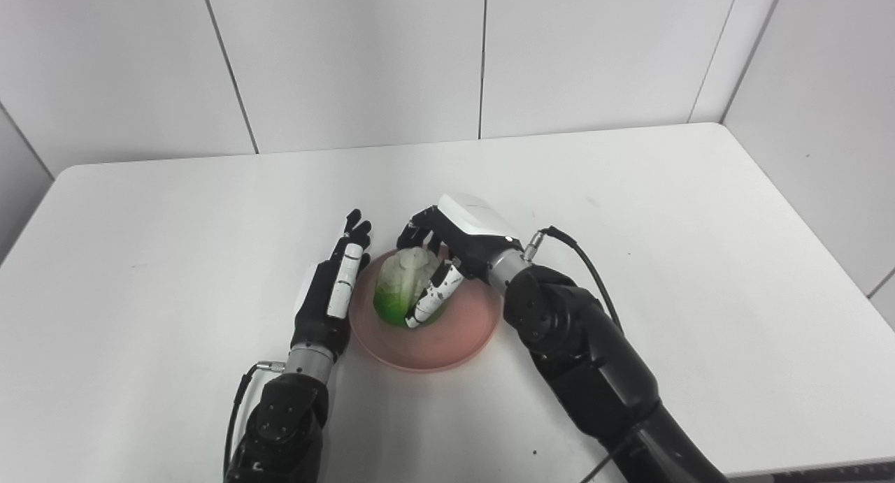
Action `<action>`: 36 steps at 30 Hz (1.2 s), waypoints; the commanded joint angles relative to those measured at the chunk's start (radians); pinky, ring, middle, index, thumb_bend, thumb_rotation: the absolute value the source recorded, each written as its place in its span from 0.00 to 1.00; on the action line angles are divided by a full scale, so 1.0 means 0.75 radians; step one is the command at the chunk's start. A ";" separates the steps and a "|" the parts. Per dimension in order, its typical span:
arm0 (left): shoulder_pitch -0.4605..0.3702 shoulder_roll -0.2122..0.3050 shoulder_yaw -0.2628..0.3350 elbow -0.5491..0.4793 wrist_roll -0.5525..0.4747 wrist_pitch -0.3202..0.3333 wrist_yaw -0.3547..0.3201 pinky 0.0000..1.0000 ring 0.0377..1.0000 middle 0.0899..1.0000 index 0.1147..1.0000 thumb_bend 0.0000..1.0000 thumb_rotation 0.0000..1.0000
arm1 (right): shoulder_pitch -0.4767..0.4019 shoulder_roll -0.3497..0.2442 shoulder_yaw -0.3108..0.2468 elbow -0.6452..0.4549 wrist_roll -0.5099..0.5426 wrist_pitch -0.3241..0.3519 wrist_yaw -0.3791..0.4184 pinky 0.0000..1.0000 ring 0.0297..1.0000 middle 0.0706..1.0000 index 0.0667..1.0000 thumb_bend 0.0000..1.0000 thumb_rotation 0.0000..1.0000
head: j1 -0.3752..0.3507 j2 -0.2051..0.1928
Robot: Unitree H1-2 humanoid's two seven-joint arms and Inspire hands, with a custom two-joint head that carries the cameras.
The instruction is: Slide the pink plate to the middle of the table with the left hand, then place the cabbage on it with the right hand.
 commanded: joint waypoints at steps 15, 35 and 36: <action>-0.047 -0.005 -0.009 -0.050 0.033 -0.008 0.016 0.99 0.99 0.98 0.98 0.72 1.00 | 0.018 -0.129 0.008 -0.133 -0.052 -0.179 -0.022 0.72 0.84 0.86 0.85 0.82 0.44 | -0.029 0.004; -0.037 0.021 0.045 -0.078 -0.096 -0.014 -0.044 0.95 0.97 0.97 0.98 0.63 1.00 | 0.244 -0.127 -0.252 -0.323 0.181 -0.256 -0.118 0.93 1.00 1.00 1.00 0.88 0.72 | -0.075 0.013; -0.034 0.026 0.046 -0.080 -0.094 -0.020 -0.043 0.95 0.97 0.97 0.97 0.63 1.00 | 0.262 -0.095 -0.281 -0.315 0.210 -0.248 -0.149 0.88 1.00 1.00 1.00 0.85 0.72 | -0.075 0.013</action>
